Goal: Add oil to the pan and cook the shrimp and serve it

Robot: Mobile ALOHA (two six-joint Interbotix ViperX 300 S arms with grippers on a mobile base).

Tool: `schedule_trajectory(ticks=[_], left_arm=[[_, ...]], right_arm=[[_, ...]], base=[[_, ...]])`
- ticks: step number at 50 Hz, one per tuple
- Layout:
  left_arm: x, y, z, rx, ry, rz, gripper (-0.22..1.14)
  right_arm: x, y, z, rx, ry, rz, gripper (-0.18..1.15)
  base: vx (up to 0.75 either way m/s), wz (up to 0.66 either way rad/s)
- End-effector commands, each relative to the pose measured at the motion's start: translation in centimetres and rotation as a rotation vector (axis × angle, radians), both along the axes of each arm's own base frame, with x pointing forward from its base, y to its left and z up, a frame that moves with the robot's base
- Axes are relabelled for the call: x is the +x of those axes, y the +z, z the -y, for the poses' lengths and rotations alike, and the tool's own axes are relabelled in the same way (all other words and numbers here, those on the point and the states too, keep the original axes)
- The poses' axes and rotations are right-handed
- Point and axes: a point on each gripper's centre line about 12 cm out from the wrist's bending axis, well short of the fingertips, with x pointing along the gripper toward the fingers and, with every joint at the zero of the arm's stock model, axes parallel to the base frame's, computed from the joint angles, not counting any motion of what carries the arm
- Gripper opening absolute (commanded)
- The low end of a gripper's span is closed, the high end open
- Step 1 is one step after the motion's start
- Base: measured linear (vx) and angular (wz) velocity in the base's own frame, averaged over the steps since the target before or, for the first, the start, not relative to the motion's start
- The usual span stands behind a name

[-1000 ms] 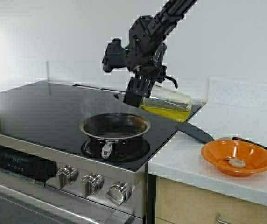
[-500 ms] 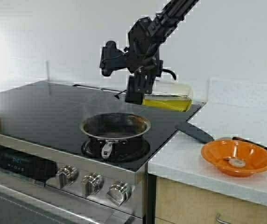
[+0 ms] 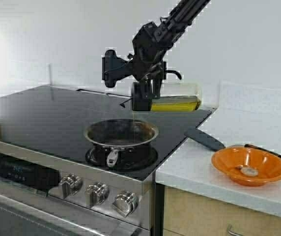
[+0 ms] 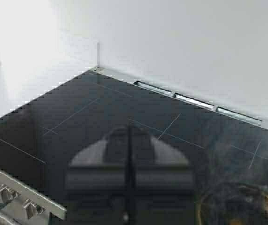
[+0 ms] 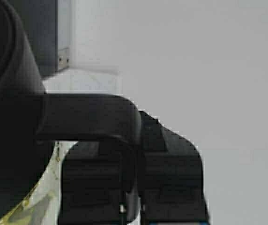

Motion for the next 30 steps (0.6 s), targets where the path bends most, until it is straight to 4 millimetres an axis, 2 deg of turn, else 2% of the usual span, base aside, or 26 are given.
schedule_trajectory(ticks=[1, 7, 14, 30], left_arm=[[0.2, 0.4, 0.0, -0.002, 0.000, 0.009, 0.03], [0.2, 0.4, 0.0, -0.002, 0.000, 0.009, 0.03], [0.1, 0.4, 0.0, -0.003, 0.000, 0.011, 0.03], [0.1, 0.3, 0.0, -0.003, 0.000, 0.009, 0.03]], right_arm=[[0.5, 4.0, -0.3, 0.176, -0.075, 0.039, 0.07], [0.9, 5.2, 0.2, 0.480, -0.191, 0.044, 0.07], [0.2, 6.6, 0.2, 0.789, -0.225, 0.085, 0.07], [-1.0, 8.3, 3.1, 1.246, -0.277, 0.104, 0.07]], base=[[0.00, 0.00], [0.00, 0.00], [0.00, 0.00], [0.00, 0.00]])
